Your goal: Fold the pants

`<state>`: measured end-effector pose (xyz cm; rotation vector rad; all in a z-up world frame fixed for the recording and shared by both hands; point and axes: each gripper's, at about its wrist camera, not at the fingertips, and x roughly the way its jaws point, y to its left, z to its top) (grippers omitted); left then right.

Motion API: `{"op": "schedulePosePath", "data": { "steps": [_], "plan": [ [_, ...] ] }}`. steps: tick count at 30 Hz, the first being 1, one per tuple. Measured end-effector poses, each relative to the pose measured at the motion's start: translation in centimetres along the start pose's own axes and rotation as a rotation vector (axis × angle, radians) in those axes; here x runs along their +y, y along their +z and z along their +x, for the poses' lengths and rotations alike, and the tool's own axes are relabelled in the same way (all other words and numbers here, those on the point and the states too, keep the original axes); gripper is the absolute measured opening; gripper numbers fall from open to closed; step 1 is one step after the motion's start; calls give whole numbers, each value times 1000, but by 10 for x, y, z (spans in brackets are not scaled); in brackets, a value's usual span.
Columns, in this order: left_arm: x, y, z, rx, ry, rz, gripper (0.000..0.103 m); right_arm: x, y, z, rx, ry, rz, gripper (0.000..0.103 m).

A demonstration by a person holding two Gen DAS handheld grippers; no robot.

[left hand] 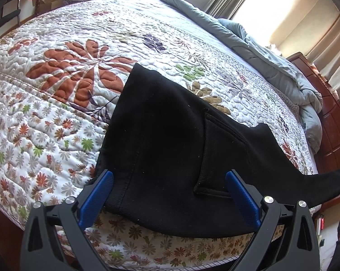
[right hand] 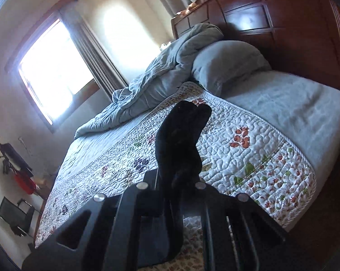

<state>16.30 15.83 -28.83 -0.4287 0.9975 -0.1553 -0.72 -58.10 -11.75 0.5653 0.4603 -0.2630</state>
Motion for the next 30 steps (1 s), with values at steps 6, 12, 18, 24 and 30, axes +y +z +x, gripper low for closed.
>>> {"op": "schedulePosePath", "data": {
  "steps": [6,12,18,24,30],
  "plan": [
    [4,-1,-4,-9,-31,-17,99,37,0,-1,3,-20,-73,9],
    [6,-2,-6,-18,-47,-22,99,80,-5,0,2,-66,-209,9],
    [9,-2,-9,-25,-74,-30,99,123,-17,4,14,-83,-340,9],
    [14,-4,-13,-32,-95,-33,99,164,-33,13,34,-78,-436,9],
    [15,-4,-14,-37,-112,-36,99,198,-51,27,62,-85,-518,9]
  ]
}}
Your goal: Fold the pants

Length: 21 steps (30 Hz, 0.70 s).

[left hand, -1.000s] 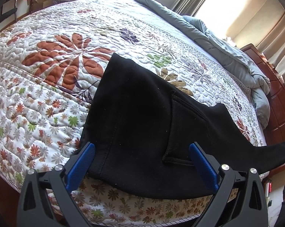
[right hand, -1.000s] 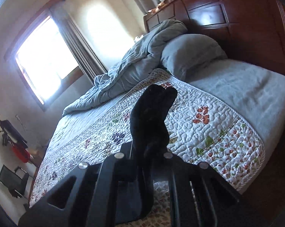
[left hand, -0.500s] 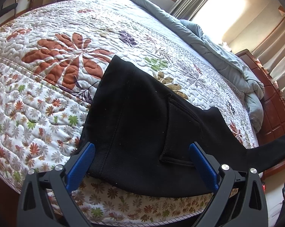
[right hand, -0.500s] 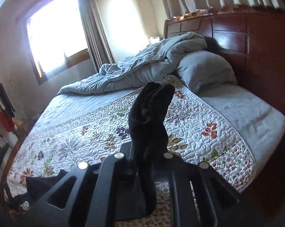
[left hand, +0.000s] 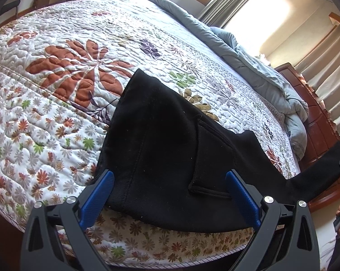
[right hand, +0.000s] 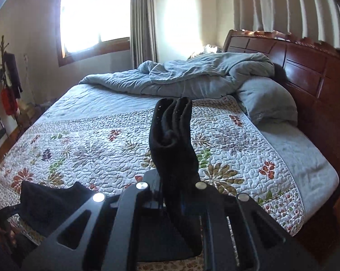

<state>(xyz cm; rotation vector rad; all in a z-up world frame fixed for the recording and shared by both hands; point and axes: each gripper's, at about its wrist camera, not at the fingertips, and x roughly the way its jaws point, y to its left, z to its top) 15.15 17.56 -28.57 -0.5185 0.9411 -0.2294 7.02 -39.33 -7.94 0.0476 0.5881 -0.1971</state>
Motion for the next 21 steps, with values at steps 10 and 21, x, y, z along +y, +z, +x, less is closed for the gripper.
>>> {"op": "schedulePosePath", "data": {
  "steps": [10,21],
  "plan": [
    [1,-1,-5,-3,-21,-4,99,52,-8,19,46,9,-107,9],
    [3,-2,-6,-6,-29,-9,99,106,-31,46,126,19,-250,9]
  ]
}}
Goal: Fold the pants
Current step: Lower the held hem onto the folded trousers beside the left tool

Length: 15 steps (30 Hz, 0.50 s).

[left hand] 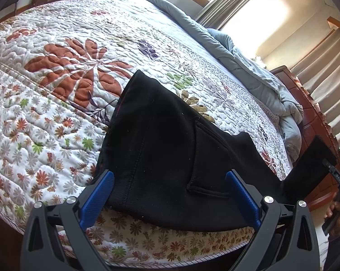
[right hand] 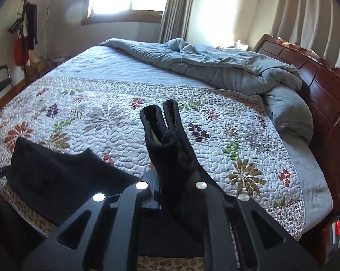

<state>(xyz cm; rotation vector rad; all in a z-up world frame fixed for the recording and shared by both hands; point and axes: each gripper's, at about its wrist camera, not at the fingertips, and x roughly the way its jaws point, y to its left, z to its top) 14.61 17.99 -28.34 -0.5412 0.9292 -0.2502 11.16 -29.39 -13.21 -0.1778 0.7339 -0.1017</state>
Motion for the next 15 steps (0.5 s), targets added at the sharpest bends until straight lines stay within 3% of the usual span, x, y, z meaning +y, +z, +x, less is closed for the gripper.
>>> {"op": "schedulePosePath", "data": {
  "steps": [15],
  "plan": [
    [-3,-3,-3,-8,-12,-13,99,56,-14,30,69,24,-142,10]
  ]
}}
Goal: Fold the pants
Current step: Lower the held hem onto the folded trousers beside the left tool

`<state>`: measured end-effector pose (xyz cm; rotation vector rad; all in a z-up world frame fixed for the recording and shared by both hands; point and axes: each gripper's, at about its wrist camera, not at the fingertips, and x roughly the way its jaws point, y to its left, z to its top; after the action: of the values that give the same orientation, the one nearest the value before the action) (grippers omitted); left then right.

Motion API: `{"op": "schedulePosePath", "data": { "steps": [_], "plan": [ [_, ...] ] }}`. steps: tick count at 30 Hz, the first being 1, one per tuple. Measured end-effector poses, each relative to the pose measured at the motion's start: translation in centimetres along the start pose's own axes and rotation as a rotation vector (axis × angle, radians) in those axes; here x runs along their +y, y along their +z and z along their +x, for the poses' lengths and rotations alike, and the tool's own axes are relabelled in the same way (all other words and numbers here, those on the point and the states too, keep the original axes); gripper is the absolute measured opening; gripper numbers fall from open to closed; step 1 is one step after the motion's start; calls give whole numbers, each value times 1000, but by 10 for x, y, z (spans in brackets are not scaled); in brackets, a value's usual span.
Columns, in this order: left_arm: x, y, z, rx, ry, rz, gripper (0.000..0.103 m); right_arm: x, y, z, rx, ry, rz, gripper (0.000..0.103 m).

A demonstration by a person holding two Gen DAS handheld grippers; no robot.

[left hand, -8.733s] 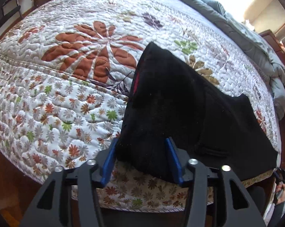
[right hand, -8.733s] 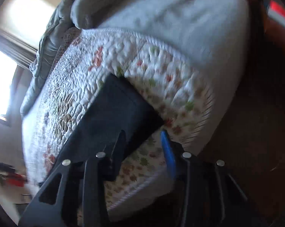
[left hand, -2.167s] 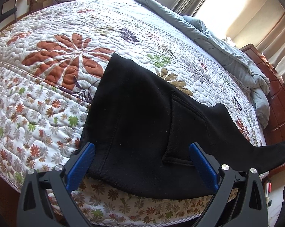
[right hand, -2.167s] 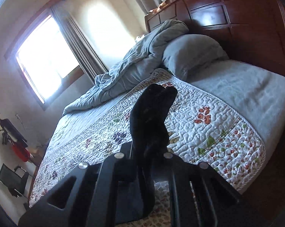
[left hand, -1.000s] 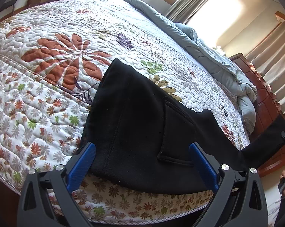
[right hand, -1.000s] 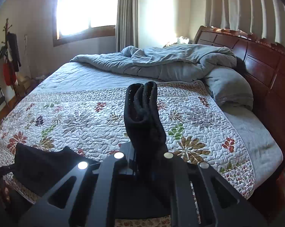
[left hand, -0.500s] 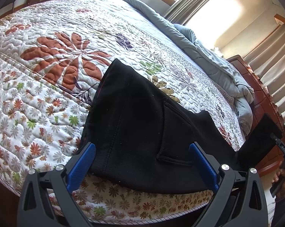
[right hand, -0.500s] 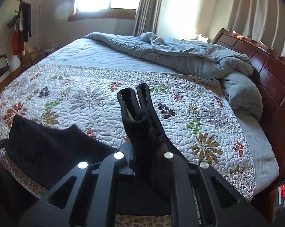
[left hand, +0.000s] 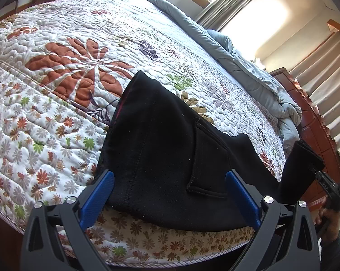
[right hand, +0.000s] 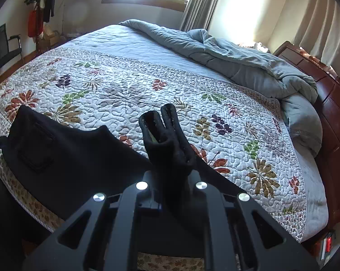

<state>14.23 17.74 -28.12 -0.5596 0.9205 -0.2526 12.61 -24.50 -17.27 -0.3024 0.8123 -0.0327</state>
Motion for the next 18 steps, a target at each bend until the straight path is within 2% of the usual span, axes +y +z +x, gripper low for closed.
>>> {"op": "schedulePosePath", "data": {
  "steps": [18],
  "plan": [
    [7,1,-8,-20,-4,-13,99,41,-8,23,38,-35,-103,10]
  ]
}}
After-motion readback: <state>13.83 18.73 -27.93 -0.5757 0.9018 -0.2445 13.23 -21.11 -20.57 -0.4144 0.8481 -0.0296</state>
